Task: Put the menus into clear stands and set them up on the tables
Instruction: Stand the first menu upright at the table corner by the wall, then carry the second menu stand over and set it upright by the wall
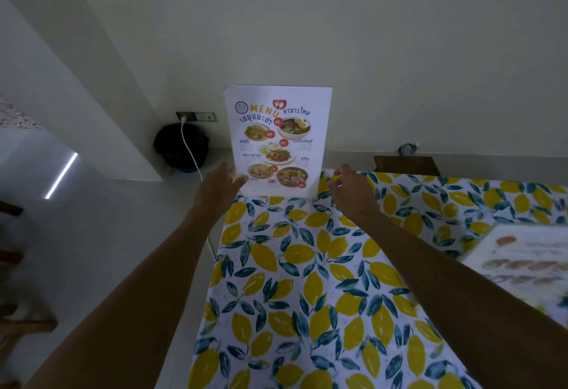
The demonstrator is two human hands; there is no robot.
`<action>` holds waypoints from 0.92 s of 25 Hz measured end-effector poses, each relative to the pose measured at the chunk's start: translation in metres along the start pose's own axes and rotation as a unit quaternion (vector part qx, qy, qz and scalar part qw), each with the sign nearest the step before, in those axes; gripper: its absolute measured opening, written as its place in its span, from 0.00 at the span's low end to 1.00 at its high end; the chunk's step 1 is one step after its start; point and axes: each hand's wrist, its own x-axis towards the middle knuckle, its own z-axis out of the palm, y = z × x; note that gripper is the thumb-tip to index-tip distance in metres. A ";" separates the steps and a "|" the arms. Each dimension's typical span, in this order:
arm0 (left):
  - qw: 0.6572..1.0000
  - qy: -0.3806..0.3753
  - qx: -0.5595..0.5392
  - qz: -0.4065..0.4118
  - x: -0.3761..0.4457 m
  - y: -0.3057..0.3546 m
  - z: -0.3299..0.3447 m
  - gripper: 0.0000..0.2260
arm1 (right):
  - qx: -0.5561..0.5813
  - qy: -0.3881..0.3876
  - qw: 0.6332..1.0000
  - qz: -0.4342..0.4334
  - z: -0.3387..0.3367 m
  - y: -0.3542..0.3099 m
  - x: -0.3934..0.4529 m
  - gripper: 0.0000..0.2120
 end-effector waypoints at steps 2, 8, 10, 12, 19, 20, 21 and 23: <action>0.999 0.005 0.045 0.009 -0.022 0.012 -0.001 0.22 | -0.023 -0.013 1.000 -0.015 -0.009 0.004 -0.015 0.15; 0.980 0.004 0.181 0.080 -0.113 0.066 0.011 0.29 | -0.142 -0.070 0.981 -0.110 -0.036 0.013 -0.087 0.25; 0.972 -0.003 0.213 0.095 -0.147 0.086 0.018 0.31 | -0.149 -0.091 0.972 -0.157 -0.045 0.021 -0.117 0.26; 0.966 -0.013 0.239 0.099 -0.184 0.104 0.027 0.33 | -0.158 -0.108 0.962 -0.196 -0.057 0.031 -0.152 0.27; 0.958 -0.055 0.263 0.101 -0.320 0.174 0.081 0.37 | -0.167 -0.138 0.942 -0.257 -0.120 0.112 -0.292 0.27; 0.959 -0.052 0.258 0.106 -0.337 0.186 0.092 0.39 | -0.170 -0.135 0.944 -0.248 -0.130 0.132 -0.308 0.27; 0.960 -0.048 0.252 0.111 -0.351 0.198 0.103 0.40 | -0.178 -0.133 0.946 -0.237 -0.141 0.154 -0.321 0.27; 0.963 -0.059 0.237 0.114 -0.373 0.223 0.125 0.40 | -0.202 -0.129 0.949 -0.205 -0.163 0.200 -0.340 0.27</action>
